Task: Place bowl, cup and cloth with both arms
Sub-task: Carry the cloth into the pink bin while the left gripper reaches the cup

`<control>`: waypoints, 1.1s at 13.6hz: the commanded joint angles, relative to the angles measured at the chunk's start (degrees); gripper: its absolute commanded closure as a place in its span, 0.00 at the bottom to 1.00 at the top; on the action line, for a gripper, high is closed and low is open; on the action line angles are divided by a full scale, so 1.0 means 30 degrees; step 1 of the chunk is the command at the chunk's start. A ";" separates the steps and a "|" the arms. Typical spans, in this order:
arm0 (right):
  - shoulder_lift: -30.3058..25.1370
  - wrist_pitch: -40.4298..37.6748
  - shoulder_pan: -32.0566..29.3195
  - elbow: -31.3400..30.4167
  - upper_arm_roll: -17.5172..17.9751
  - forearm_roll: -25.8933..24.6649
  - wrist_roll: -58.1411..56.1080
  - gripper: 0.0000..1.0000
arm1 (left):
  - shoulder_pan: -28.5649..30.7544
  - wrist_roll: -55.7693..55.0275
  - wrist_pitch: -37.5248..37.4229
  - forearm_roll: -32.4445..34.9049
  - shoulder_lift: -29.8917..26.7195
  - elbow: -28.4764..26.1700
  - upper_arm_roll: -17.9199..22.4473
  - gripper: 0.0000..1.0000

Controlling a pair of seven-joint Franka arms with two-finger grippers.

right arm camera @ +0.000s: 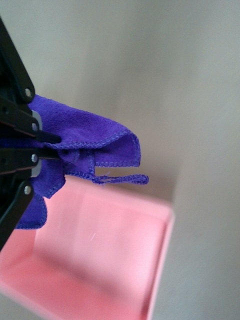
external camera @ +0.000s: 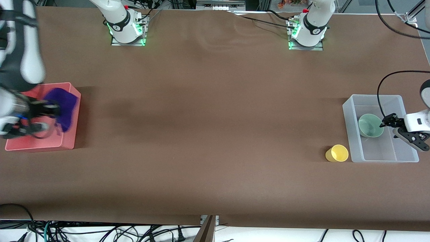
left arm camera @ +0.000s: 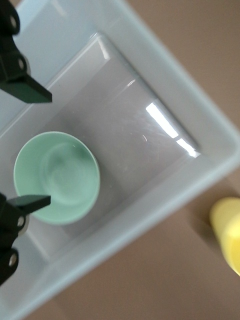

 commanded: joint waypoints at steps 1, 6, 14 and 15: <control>0.0263 0.0048 -0.0091 -0.0878 -0.1905 0.0135 -0.2527 1.00 | -0.1342 -0.2827 -0.2209 0.0293 -0.0315 0.1728 -0.0535 0.00; 0.0556 0.4781 -0.0736 -0.5587 -0.2818 0.0136 -0.2793 1.00 | -0.5271 -0.2724 -0.2009 0.2224 0.0970 0.2699 -0.0536 0.00; 0.2458 1.1205 -0.0825 -0.7855 -0.3493 0.1125 -0.4377 1.00 | -0.4866 -0.0847 0.4518 0.2814 0.4046 0.2670 -0.0332 0.00; 0.2577 1.1559 -0.0767 -0.7738 -0.3493 0.1421 -0.4348 1.00 | -0.4575 -0.0876 0.4845 0.2725 0.4485 0.2641 -0.0389 0.00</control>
